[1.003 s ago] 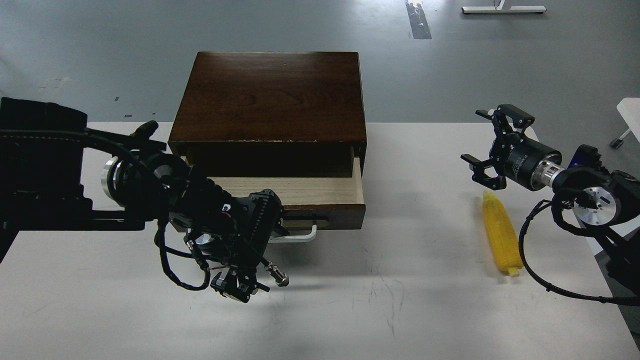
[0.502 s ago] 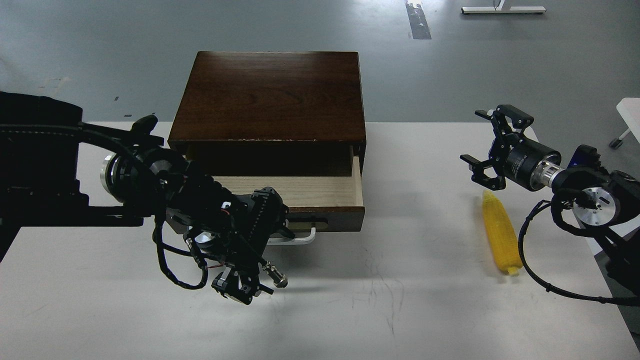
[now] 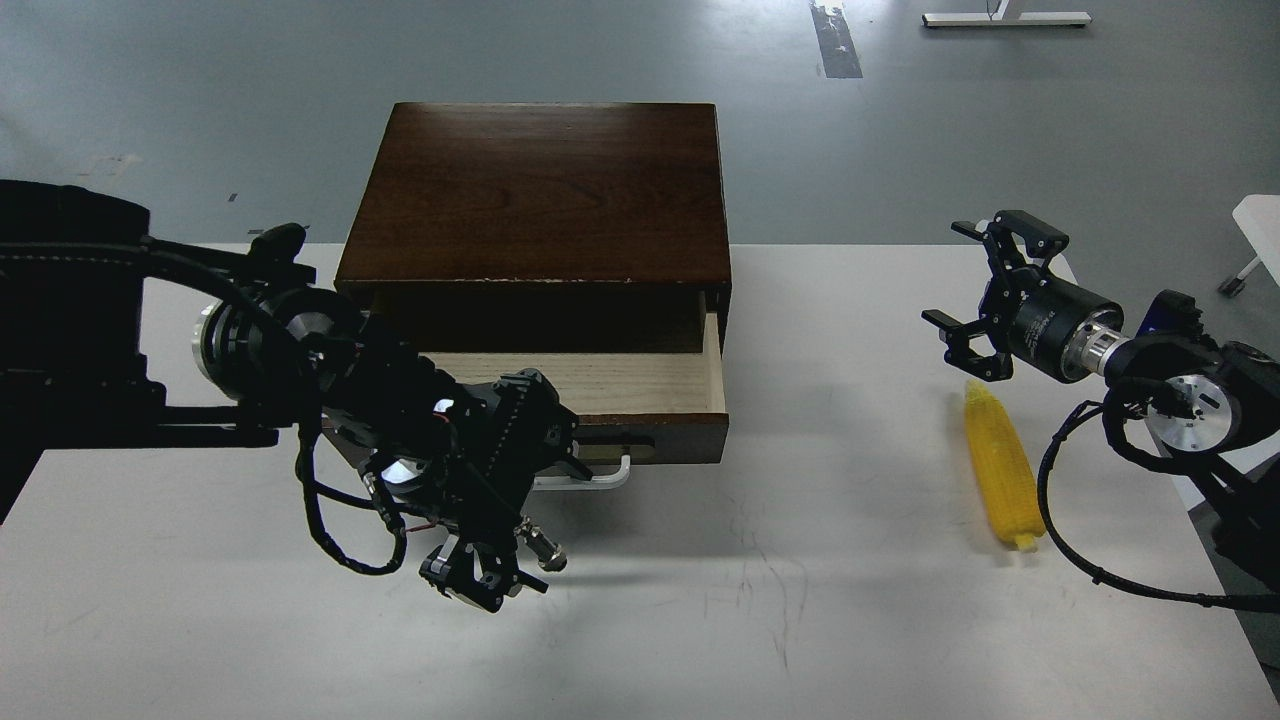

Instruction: Put corn in drawer with both arms

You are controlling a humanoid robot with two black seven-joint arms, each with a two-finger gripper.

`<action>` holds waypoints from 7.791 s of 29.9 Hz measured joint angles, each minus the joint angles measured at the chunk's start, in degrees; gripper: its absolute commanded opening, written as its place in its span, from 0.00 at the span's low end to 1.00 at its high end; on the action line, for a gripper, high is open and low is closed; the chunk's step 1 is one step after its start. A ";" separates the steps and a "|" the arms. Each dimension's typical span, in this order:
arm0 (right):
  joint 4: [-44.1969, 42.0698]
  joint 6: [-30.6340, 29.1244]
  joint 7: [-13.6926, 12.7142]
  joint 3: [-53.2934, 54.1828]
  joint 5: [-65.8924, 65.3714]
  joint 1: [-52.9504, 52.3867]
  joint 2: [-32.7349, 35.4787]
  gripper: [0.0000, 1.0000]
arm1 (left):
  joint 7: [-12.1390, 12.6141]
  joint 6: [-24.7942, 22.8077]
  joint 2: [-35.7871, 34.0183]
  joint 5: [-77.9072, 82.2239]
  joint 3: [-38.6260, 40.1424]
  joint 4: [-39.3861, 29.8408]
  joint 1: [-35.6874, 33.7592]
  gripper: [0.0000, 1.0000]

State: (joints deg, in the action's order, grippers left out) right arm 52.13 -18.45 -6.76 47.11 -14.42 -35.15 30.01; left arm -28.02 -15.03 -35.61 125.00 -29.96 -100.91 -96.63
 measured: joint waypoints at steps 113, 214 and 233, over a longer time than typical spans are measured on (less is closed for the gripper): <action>19.81 0.67 3.09 -33.88 -65.41 -11.73 16.36 0.00 | 14.46 -4.18 -2.14 -117.07 58.02 66.99 45.51 0.98; 6.40 12.83 15.36 -26.76 -15.12 -36.49 -0.84 0.96 | 14.77 -12.79 -4.61 -117.35 58.93 66.33 44.91 0.98; 3.77 5.72 1.59 -11.67 6.04 -13.86 1.01 1.00 | 15.09 -12.97 -2.04 -117.36 58.70 67.78 46.90 0.98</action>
State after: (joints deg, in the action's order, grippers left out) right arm 55.90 -12.73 -5.18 35.44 -8.37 -49.00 31.02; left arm -12.92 -27.99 -37.64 7.64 28.74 -33.13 -49.74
